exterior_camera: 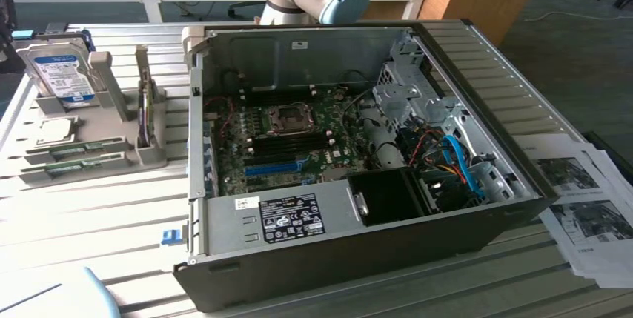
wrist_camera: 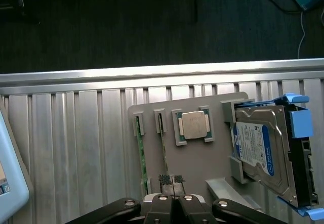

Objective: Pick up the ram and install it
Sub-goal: 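Pick up the ram and move it above insertion slot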

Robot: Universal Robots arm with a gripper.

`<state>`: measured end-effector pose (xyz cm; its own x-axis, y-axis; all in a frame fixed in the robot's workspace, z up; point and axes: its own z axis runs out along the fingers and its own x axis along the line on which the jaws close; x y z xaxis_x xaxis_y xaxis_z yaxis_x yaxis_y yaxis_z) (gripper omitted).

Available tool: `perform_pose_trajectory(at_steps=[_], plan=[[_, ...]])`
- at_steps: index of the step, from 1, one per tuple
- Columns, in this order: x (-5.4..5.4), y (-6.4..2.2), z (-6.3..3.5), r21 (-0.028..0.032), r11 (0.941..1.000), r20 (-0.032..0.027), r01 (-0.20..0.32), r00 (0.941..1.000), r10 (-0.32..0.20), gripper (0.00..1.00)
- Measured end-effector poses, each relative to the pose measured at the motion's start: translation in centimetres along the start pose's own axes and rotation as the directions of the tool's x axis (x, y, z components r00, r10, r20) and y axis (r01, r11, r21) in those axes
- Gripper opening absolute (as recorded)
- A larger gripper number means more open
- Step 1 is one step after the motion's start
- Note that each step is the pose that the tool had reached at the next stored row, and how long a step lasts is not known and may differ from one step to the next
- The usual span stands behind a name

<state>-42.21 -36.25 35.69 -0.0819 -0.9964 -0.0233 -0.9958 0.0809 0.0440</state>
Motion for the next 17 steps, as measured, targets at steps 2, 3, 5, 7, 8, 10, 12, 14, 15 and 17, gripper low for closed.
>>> perform_pose_trajectory(at_steps=[2,3,5,7,8,10,12,14,15,17], plan=[[0.00,0.00,0.00,0.0000,1.0000,0.0000,0.000,1.0000,0.000,0.09],[0.00,0.00,0.00,-0.0001,1.0000,-0.0001,0.001,1.0000,-0.001,0.09],[0.00,0.00,0.00,-0.0003,1.0000,-0.0004,0.008,1.0000,-0.008,0.09],[0.00,0.00,0.01,-0.0009,0.9993,-0.0017,0.038,0.9993,-0.038,0.09],[0.00,0.00,0.02,-0.0012,0.9990,-0.0020,0.045,0.9990,-0.045,0.09],[0.00,0.00,0.02,-0.0014,0.9985,-0.0024,0.055,0.9985,-0.055,0.09],[0.00,0.00,0.02,-0.0015,0.9984,-0.0025,0.056,0.9984,-0.056,0.09],[0.00,0.00,0.03,-0.0012,0.9984,-0.0025,0.056,0.9984,-0.056,0.09],[0.00,-0.01,0.03,-0.0006,0.9984,-0.0025,0.056,0.9984,-0.056,0.09],[0.00,0.00,0.02,0.0020,0.9984,-0.0024,0.057,0.9984,-0.057,0.09]])
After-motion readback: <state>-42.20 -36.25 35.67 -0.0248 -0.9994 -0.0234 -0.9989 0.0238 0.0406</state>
